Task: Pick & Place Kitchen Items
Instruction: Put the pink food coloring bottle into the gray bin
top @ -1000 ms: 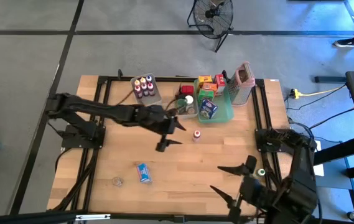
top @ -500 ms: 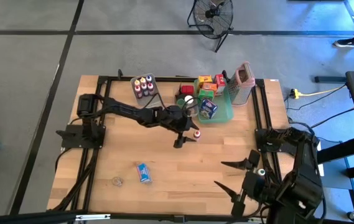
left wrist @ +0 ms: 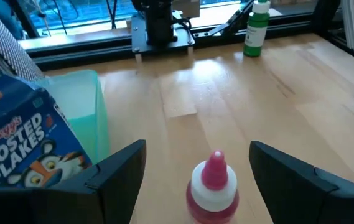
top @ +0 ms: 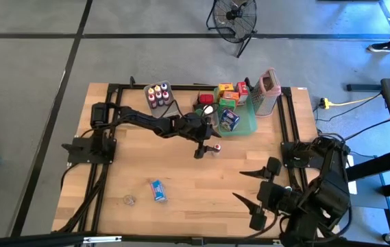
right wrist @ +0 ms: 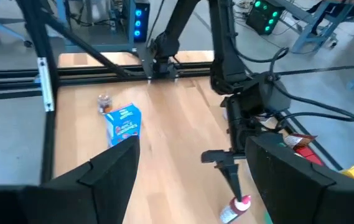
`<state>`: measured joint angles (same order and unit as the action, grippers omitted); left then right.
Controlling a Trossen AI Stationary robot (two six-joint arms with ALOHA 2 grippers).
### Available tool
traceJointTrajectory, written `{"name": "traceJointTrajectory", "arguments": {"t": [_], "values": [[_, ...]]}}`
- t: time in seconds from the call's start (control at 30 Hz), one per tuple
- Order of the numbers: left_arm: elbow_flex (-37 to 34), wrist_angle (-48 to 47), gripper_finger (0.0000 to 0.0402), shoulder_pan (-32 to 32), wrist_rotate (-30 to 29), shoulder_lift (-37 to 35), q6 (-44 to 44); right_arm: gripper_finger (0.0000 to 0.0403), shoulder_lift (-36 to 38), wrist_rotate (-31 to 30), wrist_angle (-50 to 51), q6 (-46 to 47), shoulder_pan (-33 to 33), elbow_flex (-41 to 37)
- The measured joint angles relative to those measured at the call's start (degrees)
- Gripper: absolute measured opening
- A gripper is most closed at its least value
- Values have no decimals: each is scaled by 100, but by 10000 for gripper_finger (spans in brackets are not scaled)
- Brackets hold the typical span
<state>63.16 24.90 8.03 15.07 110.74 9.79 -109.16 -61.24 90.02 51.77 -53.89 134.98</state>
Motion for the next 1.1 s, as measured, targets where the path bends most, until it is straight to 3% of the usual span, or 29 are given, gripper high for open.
{"name": "traceJointTrajectory", "arguments": {"t": [0.27,0.7,1.1], "values": [[0,102,281,0,317,271,88,295,0,57,0,-267,158,0],[0,488,277,0,352,454,382,295,63,359,0,-448,425,0],[0,486,188,-22,350,455,514,295,63,357,-3,-271,439,0]]}}
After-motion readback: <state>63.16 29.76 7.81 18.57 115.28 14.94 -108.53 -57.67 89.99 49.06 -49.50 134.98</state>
